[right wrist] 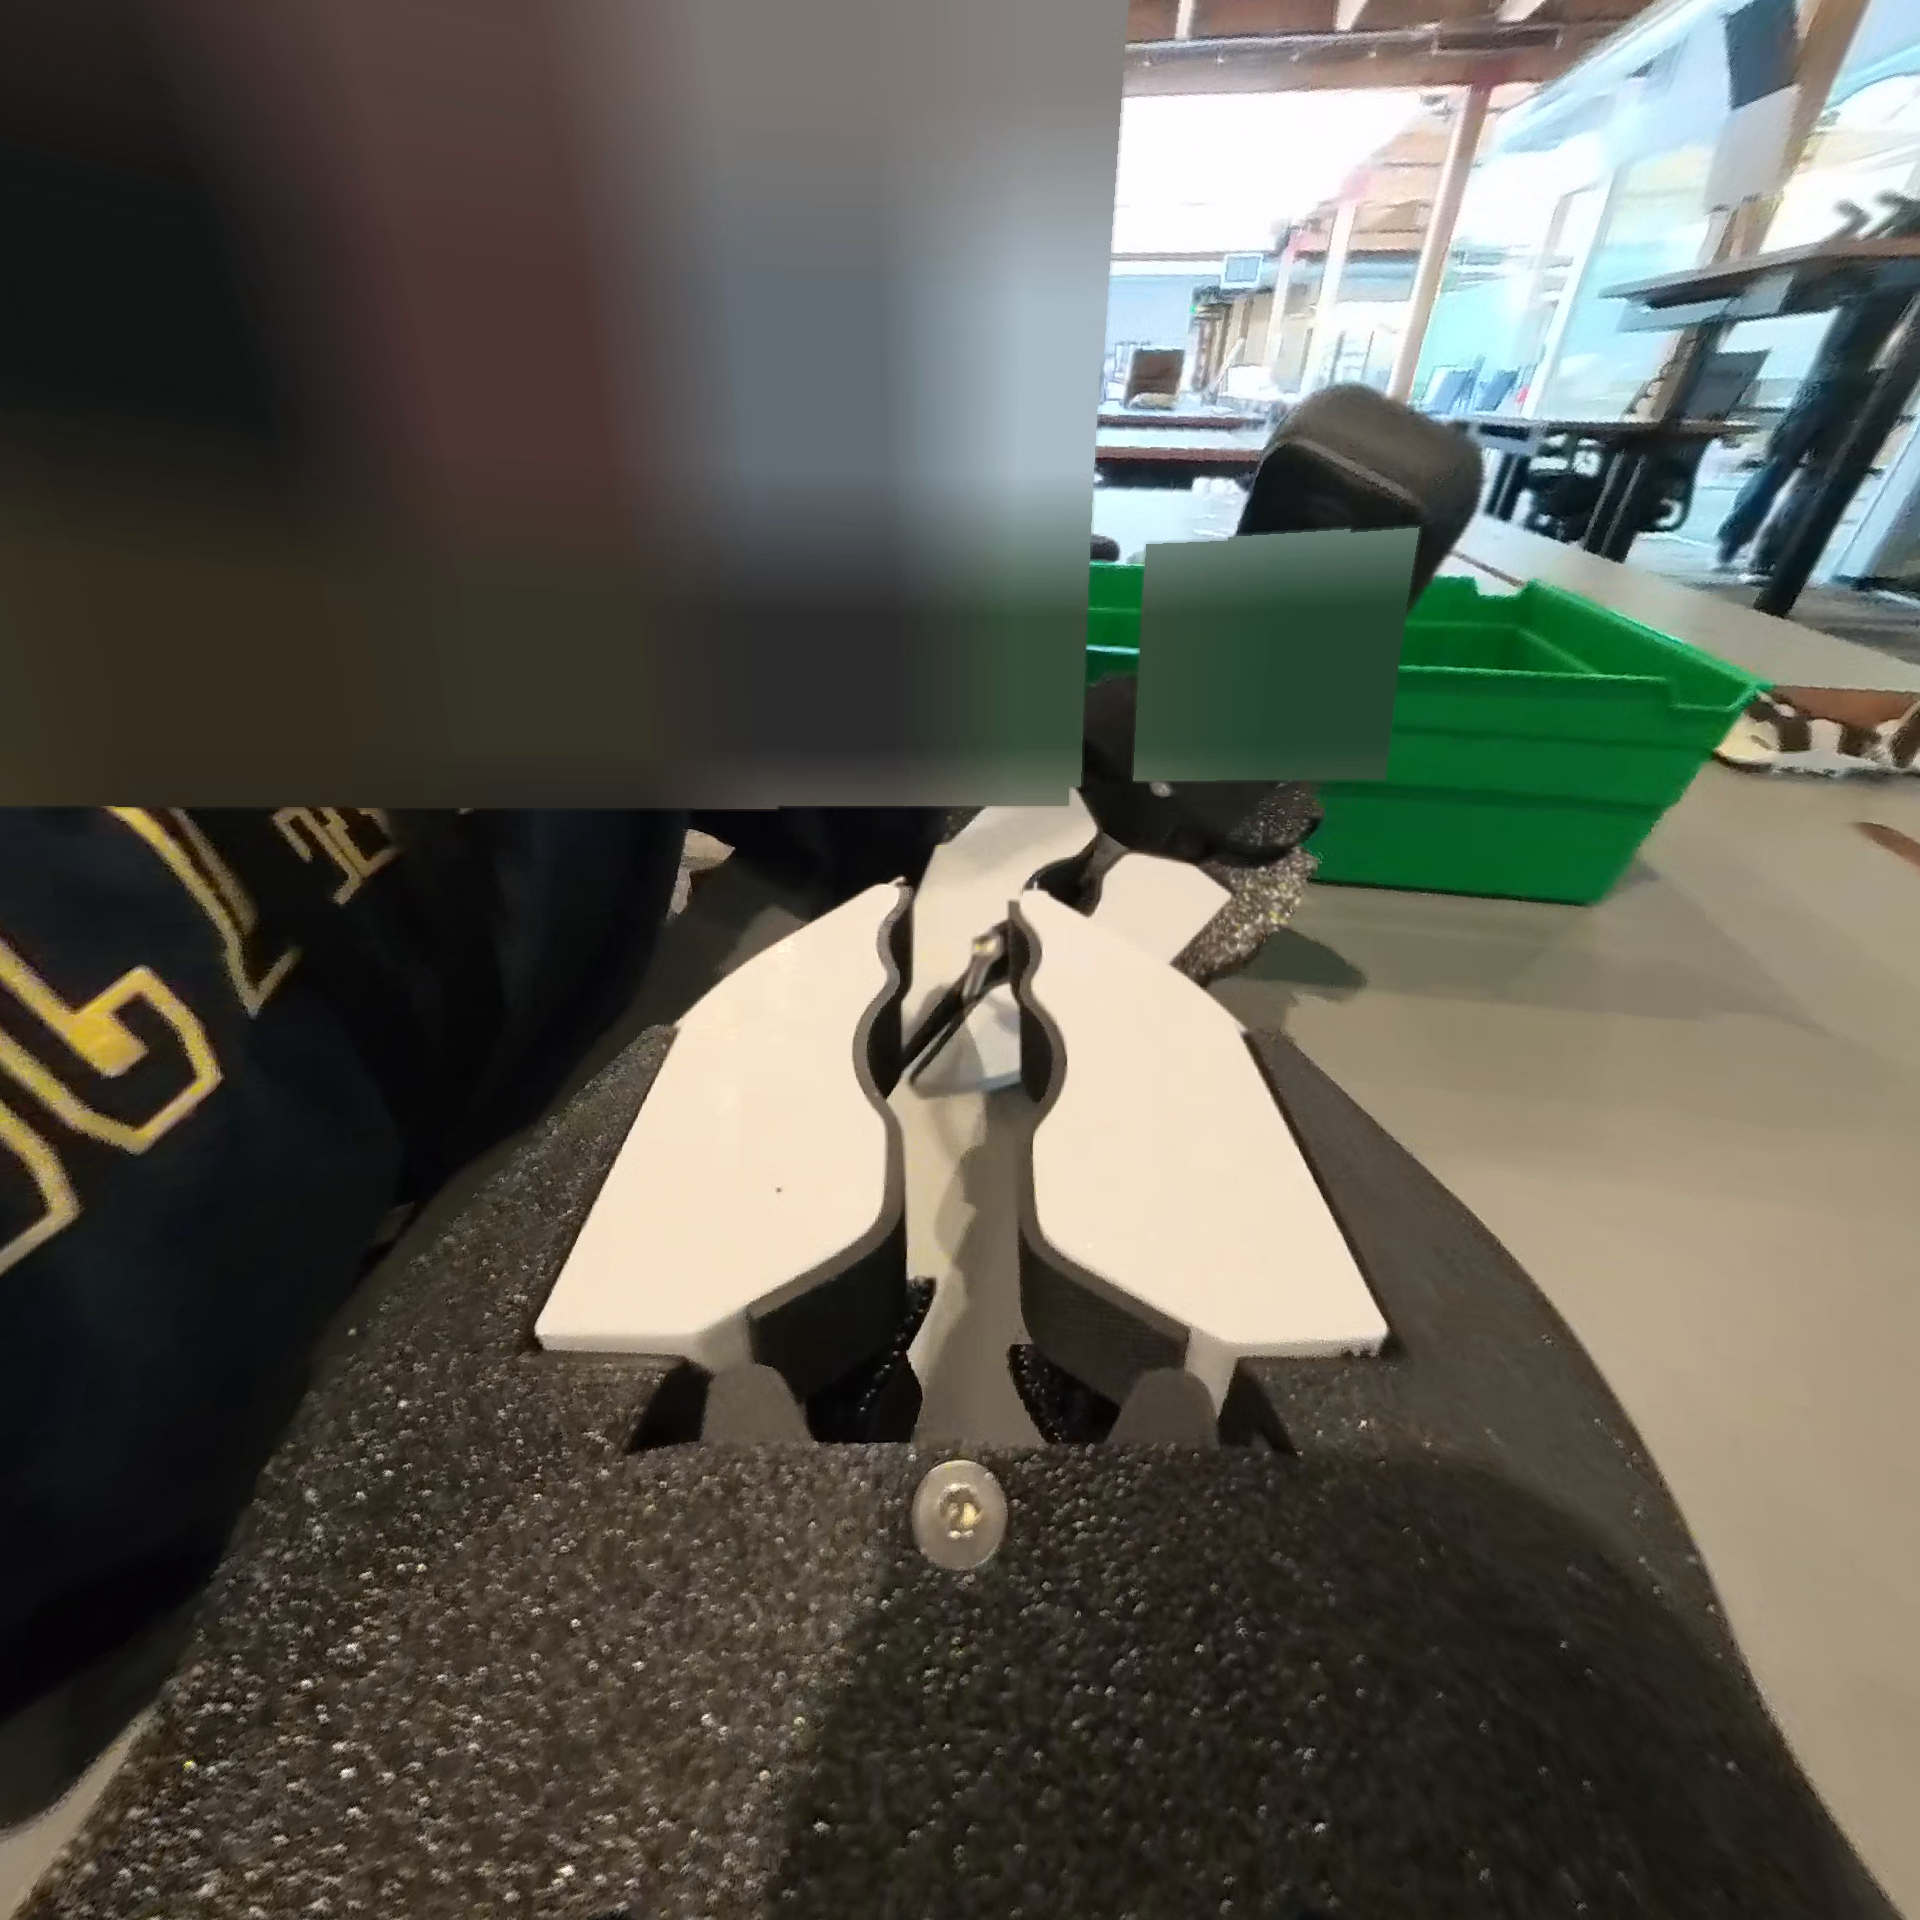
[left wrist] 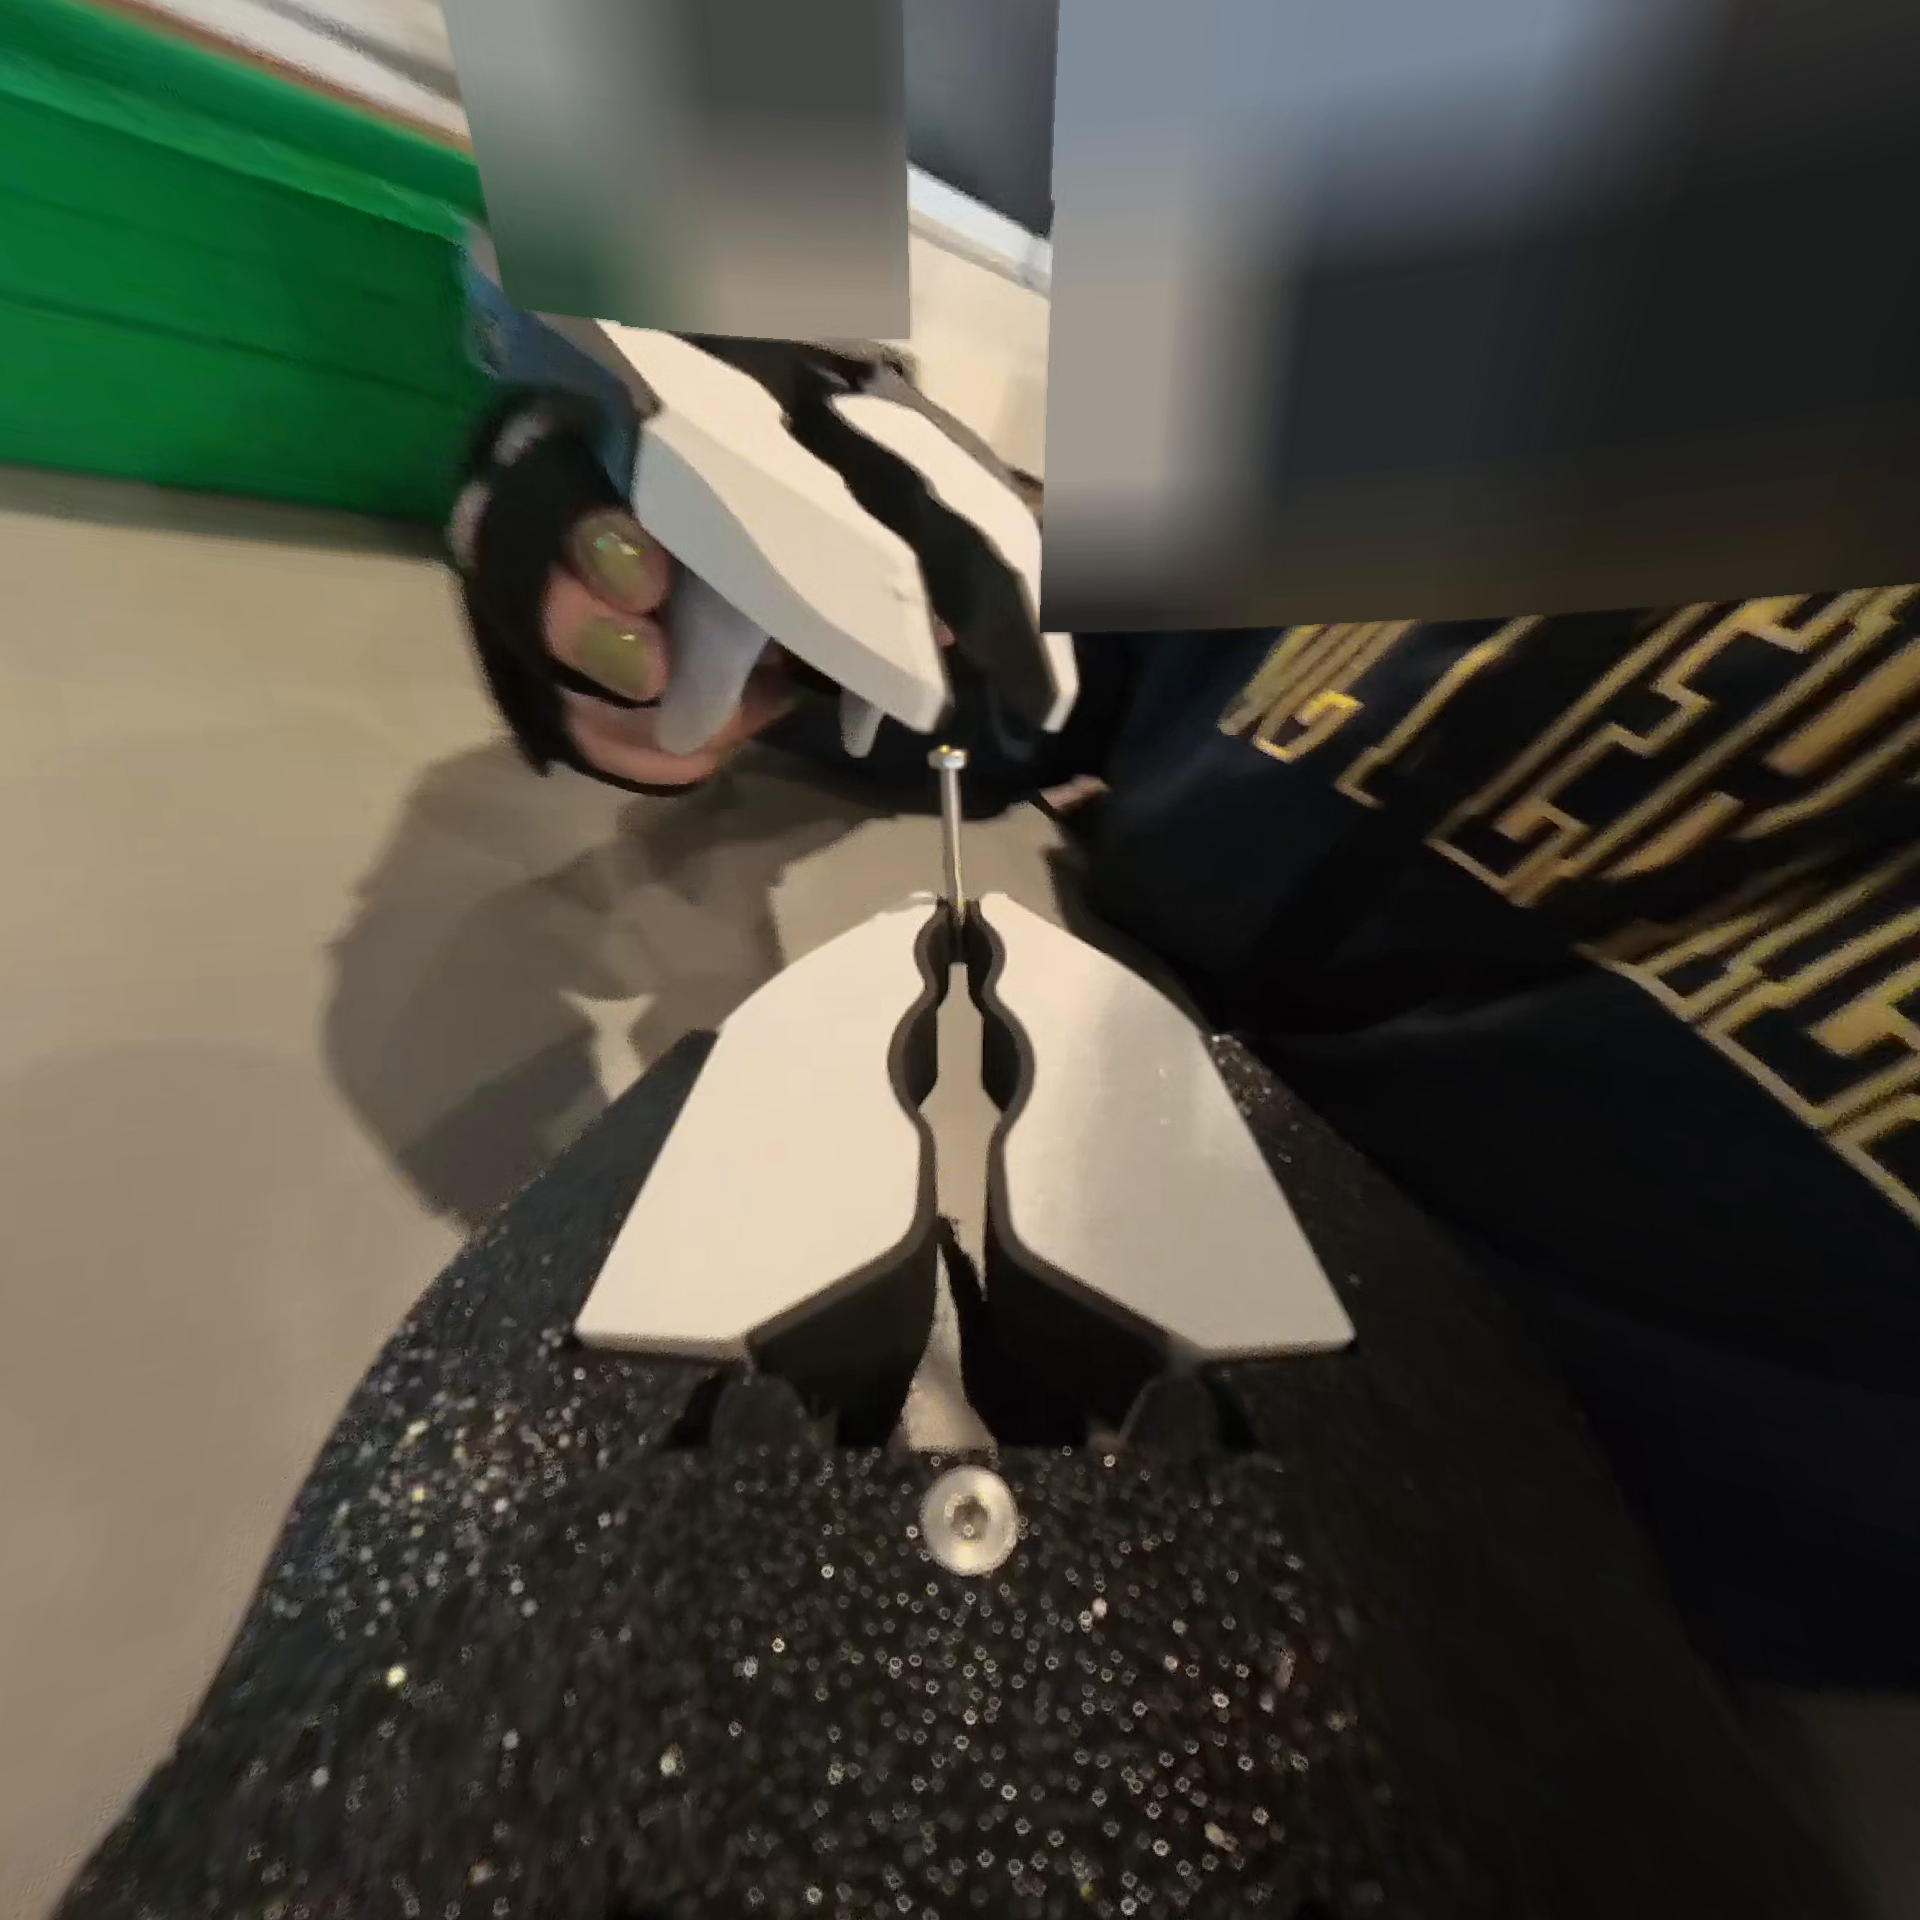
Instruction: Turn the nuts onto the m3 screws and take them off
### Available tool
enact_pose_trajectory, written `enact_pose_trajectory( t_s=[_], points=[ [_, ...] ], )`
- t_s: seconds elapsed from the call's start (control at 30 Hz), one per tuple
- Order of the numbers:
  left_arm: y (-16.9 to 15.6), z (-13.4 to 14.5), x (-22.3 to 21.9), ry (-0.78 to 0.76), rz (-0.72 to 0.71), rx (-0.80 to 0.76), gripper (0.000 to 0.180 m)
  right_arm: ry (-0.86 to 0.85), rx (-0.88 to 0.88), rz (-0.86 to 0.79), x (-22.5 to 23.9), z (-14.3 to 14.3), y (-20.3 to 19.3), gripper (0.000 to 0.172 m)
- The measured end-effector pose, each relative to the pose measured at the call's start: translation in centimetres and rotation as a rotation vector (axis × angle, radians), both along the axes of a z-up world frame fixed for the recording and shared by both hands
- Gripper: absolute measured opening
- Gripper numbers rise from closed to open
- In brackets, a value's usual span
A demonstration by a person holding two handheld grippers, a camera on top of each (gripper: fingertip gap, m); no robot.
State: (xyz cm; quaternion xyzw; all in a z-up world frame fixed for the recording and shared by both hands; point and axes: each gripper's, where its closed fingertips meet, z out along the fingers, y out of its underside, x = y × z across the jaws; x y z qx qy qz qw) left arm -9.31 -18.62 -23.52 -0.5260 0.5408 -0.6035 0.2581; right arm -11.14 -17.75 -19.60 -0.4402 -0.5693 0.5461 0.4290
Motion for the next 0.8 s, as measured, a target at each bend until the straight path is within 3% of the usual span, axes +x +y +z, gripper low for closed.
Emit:
enact_pose_trajectory(
  t_s=[0.27,0.47,0.63,0.73,0.8],
  points=[
    [-0.1,0.2,-0.2,-0.006,-0.011,-0.006,0.002,-0.002,-0.037,-0.008,-1.0,-0.5,-0.2,0.005],
    [2.5,1.1,-0.4,-0.08,0.175,0.041,0.002,0.049,-0.062,-0.191,-1.3,0.3,2.4,0.005],
    [4.2,0.7,-0.1,-0.041,0.352,0.193,0.002,0.036,-0.085,-0.33,-1.8,0.2,3.9,0.006],
    [3.8,1.1,-0.2,-0.064,0.33,0.182,0.002,0.051,-0.022,-0.334,-1.5,0.4,3.7,0.032],
    [3.4,1.3,-0.3,-0.095,0.288,0.123,0.002,0.055,-0.049,-0.292,-1.1,0.5,3.6,0.031]
  ],
)
